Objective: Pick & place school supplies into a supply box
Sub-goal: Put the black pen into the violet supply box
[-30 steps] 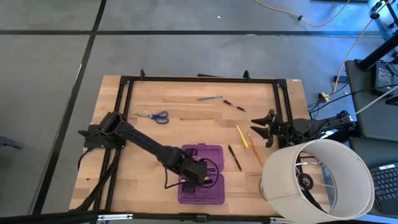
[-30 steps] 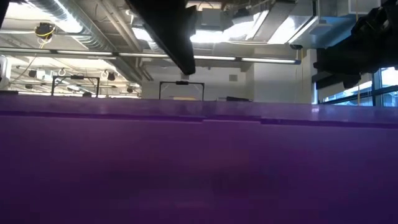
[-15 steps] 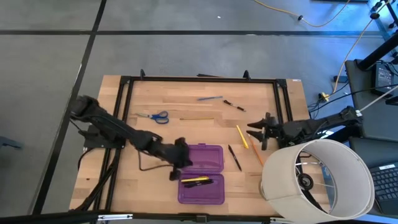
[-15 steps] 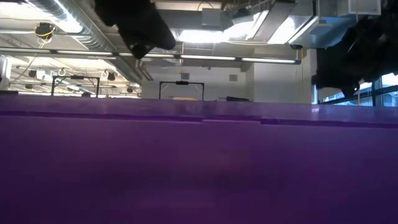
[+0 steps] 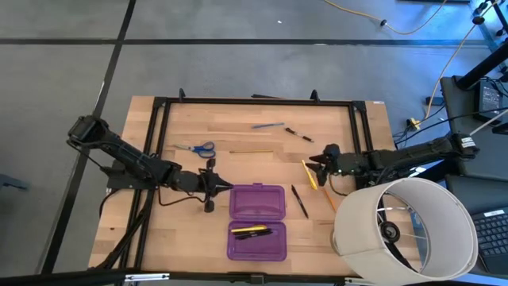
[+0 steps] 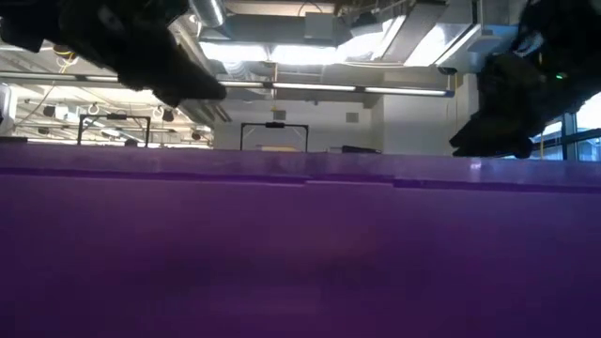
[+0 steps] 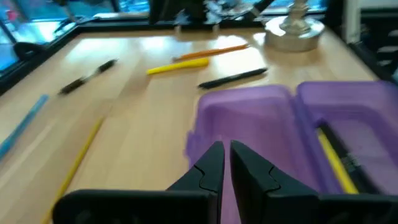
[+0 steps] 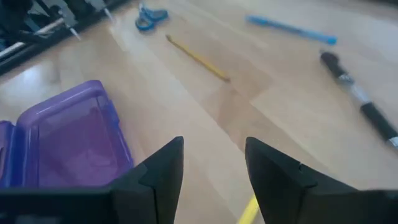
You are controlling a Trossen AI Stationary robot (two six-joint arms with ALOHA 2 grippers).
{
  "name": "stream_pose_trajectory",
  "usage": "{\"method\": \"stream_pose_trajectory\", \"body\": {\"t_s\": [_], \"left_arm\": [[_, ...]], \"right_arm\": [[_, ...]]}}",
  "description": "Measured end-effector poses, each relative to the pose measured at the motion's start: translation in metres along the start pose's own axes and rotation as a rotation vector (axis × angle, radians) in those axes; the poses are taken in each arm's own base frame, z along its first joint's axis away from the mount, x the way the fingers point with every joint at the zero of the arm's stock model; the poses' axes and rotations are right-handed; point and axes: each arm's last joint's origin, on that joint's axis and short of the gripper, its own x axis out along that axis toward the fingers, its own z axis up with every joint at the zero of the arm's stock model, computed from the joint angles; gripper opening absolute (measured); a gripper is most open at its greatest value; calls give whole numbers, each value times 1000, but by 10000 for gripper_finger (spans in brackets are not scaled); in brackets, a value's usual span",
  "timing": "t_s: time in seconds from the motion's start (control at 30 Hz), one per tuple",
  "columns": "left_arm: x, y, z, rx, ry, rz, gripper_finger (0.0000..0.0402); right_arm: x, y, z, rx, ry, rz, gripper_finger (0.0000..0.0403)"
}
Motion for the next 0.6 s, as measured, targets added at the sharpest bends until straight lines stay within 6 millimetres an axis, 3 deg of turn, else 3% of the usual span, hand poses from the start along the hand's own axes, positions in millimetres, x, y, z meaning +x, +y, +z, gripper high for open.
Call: {"method": "stream_pose_trajectory", "body": {"t_s": [0.13, 0.33, 0.47, 0.6], "left_arm": [[0, 1, -3, 5, 14, 19, 19], [0, -3, -4, -76, 43, -100, 20], [0, -4, -5, 1, 51, -148, 20], [-6, 8, 9, -45, -17, -116, 20]], "right_arm": [[13, 12, 14, -5, 47, -35, 176], [32, 34, 32, -39, 184, -43, 176], [47, 42, 31, -67, 283, -98, 176], [63, 48, 28, -32, 358, -134, 176]]}}
